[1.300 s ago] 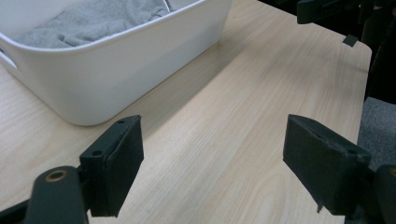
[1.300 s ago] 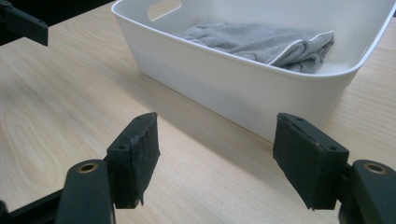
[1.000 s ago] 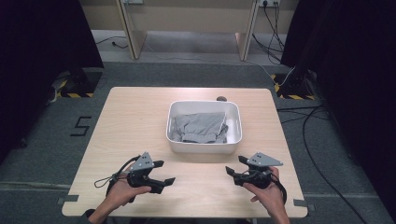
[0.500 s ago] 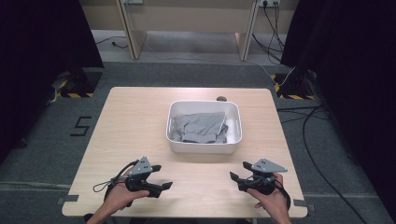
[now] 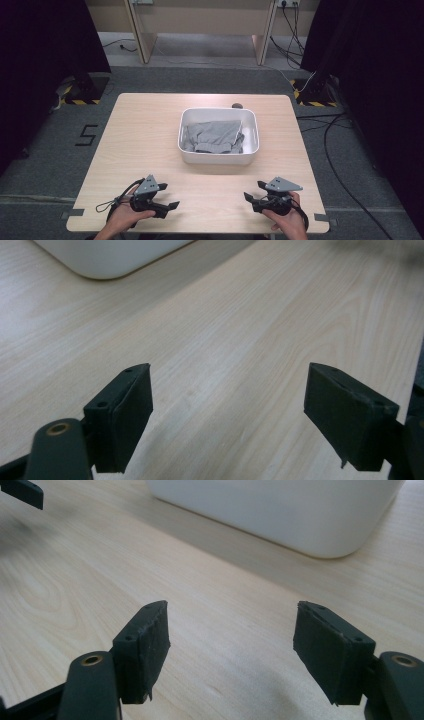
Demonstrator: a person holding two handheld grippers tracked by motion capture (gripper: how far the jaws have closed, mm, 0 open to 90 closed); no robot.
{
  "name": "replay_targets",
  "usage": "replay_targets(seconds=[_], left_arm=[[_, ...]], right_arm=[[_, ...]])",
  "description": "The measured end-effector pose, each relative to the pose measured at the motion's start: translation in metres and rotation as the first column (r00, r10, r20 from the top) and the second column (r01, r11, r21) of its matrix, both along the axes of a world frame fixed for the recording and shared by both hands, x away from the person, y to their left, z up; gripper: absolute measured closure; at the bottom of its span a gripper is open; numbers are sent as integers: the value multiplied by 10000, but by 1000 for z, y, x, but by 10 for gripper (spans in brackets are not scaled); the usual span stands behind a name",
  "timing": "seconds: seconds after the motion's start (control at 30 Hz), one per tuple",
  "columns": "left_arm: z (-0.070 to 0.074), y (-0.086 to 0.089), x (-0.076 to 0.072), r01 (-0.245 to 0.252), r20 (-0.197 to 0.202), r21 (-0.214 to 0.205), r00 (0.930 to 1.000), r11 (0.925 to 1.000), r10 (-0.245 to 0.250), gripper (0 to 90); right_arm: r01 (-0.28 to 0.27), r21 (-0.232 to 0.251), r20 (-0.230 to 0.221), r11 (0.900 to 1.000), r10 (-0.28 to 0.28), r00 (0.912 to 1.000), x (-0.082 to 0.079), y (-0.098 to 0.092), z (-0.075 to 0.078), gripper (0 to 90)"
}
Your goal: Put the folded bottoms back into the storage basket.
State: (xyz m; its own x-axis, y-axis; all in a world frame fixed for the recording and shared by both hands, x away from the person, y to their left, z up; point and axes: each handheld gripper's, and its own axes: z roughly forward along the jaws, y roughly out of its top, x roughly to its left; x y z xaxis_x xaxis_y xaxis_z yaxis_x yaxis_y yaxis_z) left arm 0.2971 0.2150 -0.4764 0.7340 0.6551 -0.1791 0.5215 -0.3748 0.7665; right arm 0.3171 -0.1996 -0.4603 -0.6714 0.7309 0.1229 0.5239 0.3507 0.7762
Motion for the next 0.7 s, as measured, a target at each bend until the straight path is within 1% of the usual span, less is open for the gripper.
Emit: replay_targets(seconds=[0.1, 0.2, 0.27, 0.33, 0.4, 0.5, 0.53, 0.67, 0.7], left_arm=[[-3, 1, -2, 33, -15, 125, 10000, 9999, -32, 191], [-5, 1, -5, 30, 100, 413, 9999, 9991, -34, 181], [-7, 2, -6, -36, 54, 394, 10000, 9992, 34, 172], [-8, 3, -7, -93, 5, 404, 10000, 9991, 93, 169], [-9, 5, -9, -152, 22, 453, 9999, 9989, 151, 165], [-10, 7, -12, -236, -9, 377, 9997, 9990, 236, 161], [-10, 9, -14, -301, 15, 390, 9995, 9988, 301, 158], [-12, 13, -18, -429, 103, 410, 9990, 9982, 425, 156], [-12, 14, -19, -465, 88, 388, 9989, 9982, 462, 156]], right_arm=[[-44, -42, -96, 10000, 44, 9999, -1, 1, -5, 299], [-41, -204, -193, 9998, 37, 9998, -4, 2, -9, 262], [80, -348, -294, 9994, -90, 9995, -5, 2, -12, 224], [139, -498, -349, 9987, -157, 9993, -5, 1, -14, 209], [260, -601, -390, 9979, -284, 9988, -7, 1, -16, 202], [313, -712, -418, 9970, -343, 9985, -7, 0, -18, 200], [402, -796, -469, 9960, -440, 9979, -8, 0, -20, 197], [415, -844, -471, 9956, -456, 9978, -9, -1, -22, 196], [376, -928, -469, 9950, -421, 9980, -10, -1, -22, 193]])
